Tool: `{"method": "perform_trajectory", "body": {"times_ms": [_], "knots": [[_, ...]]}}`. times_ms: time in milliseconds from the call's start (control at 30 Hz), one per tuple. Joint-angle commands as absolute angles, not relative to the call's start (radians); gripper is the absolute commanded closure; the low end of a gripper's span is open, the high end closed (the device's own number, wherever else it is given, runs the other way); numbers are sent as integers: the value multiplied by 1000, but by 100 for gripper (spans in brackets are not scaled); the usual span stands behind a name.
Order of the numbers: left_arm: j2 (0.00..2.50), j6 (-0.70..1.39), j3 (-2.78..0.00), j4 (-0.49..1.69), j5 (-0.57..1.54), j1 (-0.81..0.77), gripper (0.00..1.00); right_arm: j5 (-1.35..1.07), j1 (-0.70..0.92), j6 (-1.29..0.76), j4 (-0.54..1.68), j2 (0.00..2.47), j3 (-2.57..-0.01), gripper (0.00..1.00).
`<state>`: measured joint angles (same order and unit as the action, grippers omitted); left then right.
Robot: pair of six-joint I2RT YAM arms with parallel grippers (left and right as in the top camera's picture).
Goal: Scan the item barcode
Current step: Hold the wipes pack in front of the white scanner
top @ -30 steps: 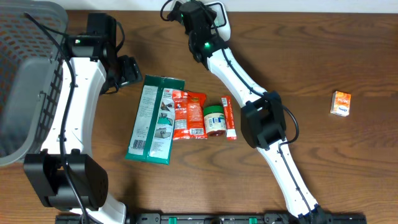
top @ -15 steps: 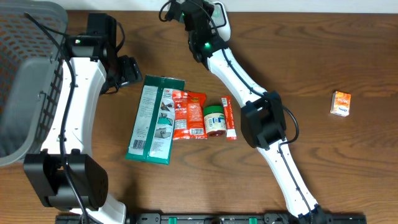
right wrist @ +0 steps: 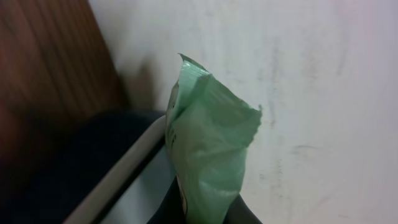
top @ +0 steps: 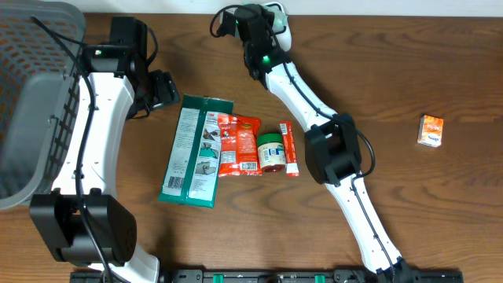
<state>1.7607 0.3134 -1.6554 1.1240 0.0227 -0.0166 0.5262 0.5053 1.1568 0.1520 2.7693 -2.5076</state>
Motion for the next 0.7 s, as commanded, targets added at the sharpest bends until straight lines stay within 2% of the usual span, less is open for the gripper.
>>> {"method": "perform_trajectory", "body": {"times_ms": [0,300,433,600,667], "knots": [[1750,303,-1666,1129,14,-16,16,514,506,1114,152,2790,-2521,99],[1750,304,-1666,1129,14,-16,16,514,513,1100,177,2790,-2521,98],[1750,303,-1666,1129,14,-16,16,534,515,1009,119,2786,-2521,99],[1750,304,-1666,1129,14,-16,16,680,515,863,8,2760,-2521,98],[1750,304,-1666,1129,14,-16,16,735,516,850,-31,2756,-2521,89]]}}
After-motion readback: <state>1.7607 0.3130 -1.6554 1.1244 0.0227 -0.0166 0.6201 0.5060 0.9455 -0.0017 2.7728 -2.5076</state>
